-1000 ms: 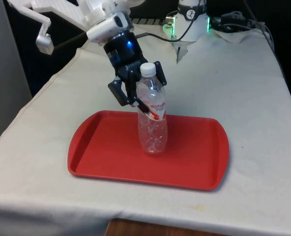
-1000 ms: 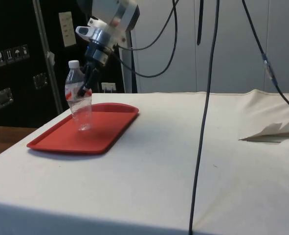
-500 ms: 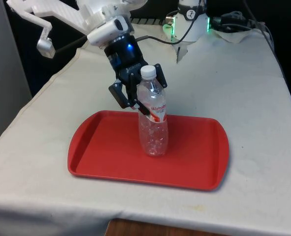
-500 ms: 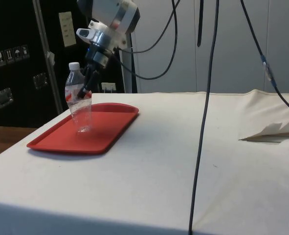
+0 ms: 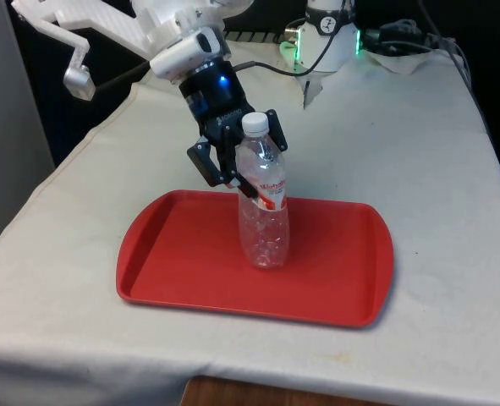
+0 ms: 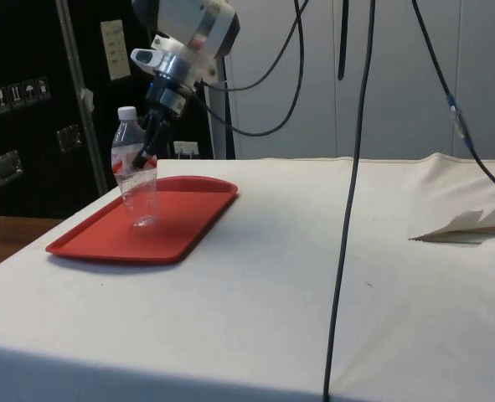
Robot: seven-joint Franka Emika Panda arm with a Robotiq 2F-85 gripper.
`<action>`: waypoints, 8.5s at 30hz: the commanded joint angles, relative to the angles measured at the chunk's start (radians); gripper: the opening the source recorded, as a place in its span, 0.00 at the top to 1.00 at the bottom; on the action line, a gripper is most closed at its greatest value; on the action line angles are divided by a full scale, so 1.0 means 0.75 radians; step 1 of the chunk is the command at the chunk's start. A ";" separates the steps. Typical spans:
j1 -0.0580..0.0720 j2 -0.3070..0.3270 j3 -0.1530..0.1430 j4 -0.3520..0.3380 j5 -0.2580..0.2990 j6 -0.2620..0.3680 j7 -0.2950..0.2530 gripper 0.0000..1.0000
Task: Place the bottle upright on the tray.
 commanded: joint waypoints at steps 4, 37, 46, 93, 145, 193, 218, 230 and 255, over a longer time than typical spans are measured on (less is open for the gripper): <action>0.000 0.000 0.000 0.001 0.000 0.000 0.000 0.66; 0.005 0.000 -0.001 0.000 -0.001 0.003 0.001 0.00; 0.004 0.001 0.003 0.000 0.001 0.000 -0.001 0.00; -0.015 -0.043 -0.029 -0.075 0.000 -0.049 -0.045 0.00; 0.009 -0.083 -0.079 -0.055 -0.263 -0.053 -0.011 0.00; 0.075 -0.132 -0.072 -0.007 -0.683 -0.033 0.264 0.00; 0.072 -0.196 -0.075 0.037 -0.888 -0.099 0.383 0.00; 0.073 -0.221 -0.076 0.073 -0.980 -0.147 0.437 0.00; 0.084 -0.255 -0.071 0.175 -1.149 -0.263 0.547 0.00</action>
